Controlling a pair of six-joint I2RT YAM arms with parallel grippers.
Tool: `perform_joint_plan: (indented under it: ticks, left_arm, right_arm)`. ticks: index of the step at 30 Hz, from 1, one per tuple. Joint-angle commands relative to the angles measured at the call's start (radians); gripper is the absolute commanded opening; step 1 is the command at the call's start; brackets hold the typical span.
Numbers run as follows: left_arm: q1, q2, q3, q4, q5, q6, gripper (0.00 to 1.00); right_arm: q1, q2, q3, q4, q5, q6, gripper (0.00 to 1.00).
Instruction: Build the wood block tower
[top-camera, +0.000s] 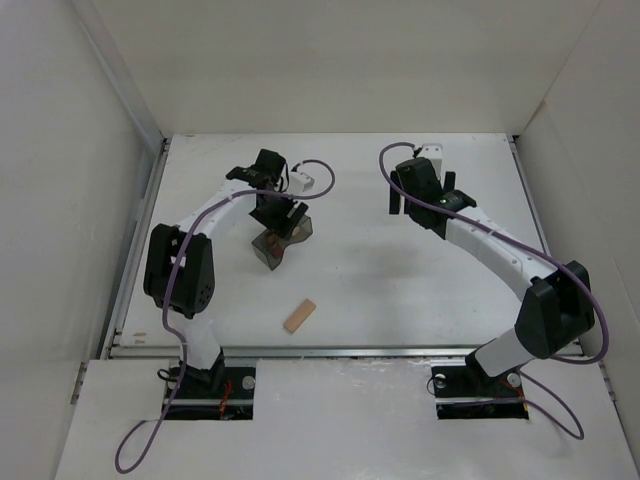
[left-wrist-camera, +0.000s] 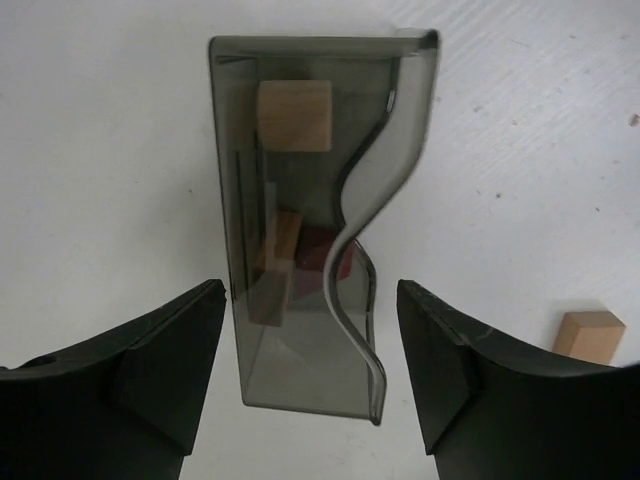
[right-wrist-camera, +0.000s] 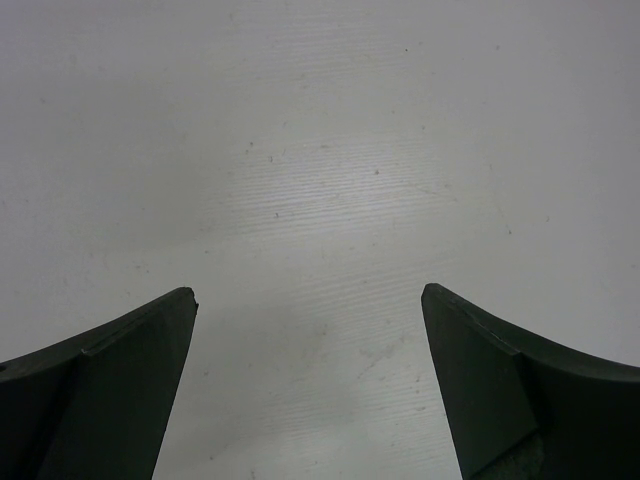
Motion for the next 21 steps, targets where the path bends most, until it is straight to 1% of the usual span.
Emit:
perform_joint_plan:
  ticks: [1, 3, 7, 8, 11, 12, 17, 20, 21]
  left_arm:
    - [0.023, 0.016, 0.026, 0.022, -0.037, -0.022, 0.66]
    - [0.023, 0.016, 0.025, 0.032, -0.047, -0.022, 0.65]
    - [0.023, 0.016, 0.025, 0.041, -0.035, -0.022, 0.58]
    - [0.023, 0.027, 0.025, 0.041, -0.025, -0.022, 0.51]
    - [0.023, 0.038, 0.025, 0.041, -0.015, -0.022, 0.40]
    - [0.023, 0.038, 0.025, 0.041, -0.014, -0.022, 0.30]
    - [0.023, 0.047, 0.016, 0.041, 0.015, -0.050, 0.00]
    - [0.023, 0.027, 0.016, 0.041, 0.006, -0.074, 0.00]
    - [0.023, 0.027, 0.016, 0.041, -0.031, -0.085, 0.00]
  right_arm:
    - [0.011, -0.039, -0.006, -0.001, 0.011, -0.010, 1.00]
    - [0.011, -0.039, -0.006, -0.001, 0.011, -0.010, 1.00]
    - [0.011, -0.039, -0.006, -0.001, 0.021, -0.010, 1.00]
    - [0.011, -0.039, -0.006, -0.001, 0.021, -0.010, 1.00]
    - [0.011, -0.039, -0.006, -0.001, 0.021, -0.010, 1.00]
    - [0.020, -0.039, -0.006, -0.001, 0.021, -0.010, 1.00]
    - [0.020, -0.039, -0.006, -0.001, 0.030, -0.010, 1.00]
    - [0.020, -0.039, -0.006, -0.001, 0.030, -0.010, 1.00]
    - [0.020, -0.030, -0.006, -0.001, 0.030, -0.010, 1.00]
